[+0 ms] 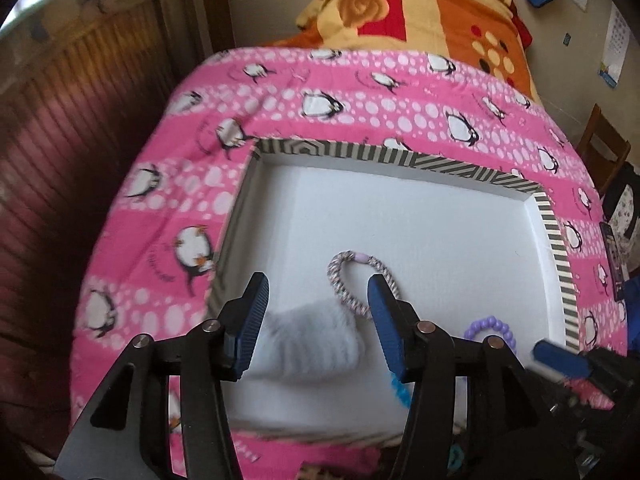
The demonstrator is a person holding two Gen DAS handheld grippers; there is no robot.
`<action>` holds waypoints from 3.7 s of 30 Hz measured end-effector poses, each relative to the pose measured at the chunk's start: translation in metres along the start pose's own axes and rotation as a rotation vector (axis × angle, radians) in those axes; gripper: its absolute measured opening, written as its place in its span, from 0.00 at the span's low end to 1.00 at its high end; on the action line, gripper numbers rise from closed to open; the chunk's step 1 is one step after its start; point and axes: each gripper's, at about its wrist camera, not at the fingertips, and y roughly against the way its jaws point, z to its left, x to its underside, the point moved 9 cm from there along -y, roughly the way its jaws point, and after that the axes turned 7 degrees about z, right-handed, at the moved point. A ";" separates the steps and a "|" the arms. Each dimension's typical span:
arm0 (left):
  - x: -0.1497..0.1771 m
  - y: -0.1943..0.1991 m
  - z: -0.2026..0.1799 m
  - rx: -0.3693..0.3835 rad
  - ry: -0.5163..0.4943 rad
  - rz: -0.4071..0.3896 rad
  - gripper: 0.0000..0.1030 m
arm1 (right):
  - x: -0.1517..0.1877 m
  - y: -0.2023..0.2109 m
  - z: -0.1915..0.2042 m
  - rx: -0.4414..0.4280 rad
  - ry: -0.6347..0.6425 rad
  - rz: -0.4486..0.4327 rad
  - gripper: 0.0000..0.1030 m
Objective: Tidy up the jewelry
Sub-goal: 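Lower the rope bracelet into the tray with the left gripper while the right lowers the purple bracelet, then release both bracelets and pull both grippers back toward the pile, then grasp the brown scrunchie with the left gripper while the right grasps the red velvet bow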
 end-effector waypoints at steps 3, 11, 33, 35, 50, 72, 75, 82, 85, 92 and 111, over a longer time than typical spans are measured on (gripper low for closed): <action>0.010 0.016 0.005 -0.010 0.013 -0.026 0.50 | 0.004 0.016 0.004 0.040 0.004 -0.041 0.39; 0.048 0.045 0.014 -0.026 0.027 -0.050 0.50 | 0.019 0.038 0.019 0.107 0.008 -0.090 0.39; 0.124 0.091 0.017 -0.033 -0.002 -0.102 0.50 | 0.085 0.064 0.047 0.136 -0.018 -0.119 0.41; 0.129 0.093 0.016 -0.035 -0.009 -0.106 0.50 | 0.090 0.065 0.048 0.139 -0.017 -0.116 0.41; 0.149 0.095 0.005 -0.024 -0.034 -0.088 0.51 | 0.108 0.070 0.044 0.173 -0.006 -0.108 0.42; 0.174 0.059 0.057 0.069 0.139 0.062 0.51 | 0.148 0.014 0.038 0.020 -0.066 0.081 0.44; 0.174 0.056 0.057 0.074 0.144 0.076 0.54 | 0.144 -0.002 0.040 0.002 -0.096 0.102 0.44; 0.165 0.057 0.046 0.111 0.142 0.074 0.54 | 0.126 -0.022 0.043 0.052 -0.089 0.109 0.45; 0.156 0.057 0.032 0.149 0.129 0.071 0.59 | 0.125 -0.023 0.040 0.064 -0.081 0.098 0.45; 0.135 0.046 -0.009 0.189 0.054 0.078 0.61 | 0.126 -0.009 0.036 0.123 0.032 0.081 0.28; 0.136 0.039 -0.013 0.248 0.009 0.109 0.09 | 0.125 -0.016 0.049 0.036 0.028 0.063 0.17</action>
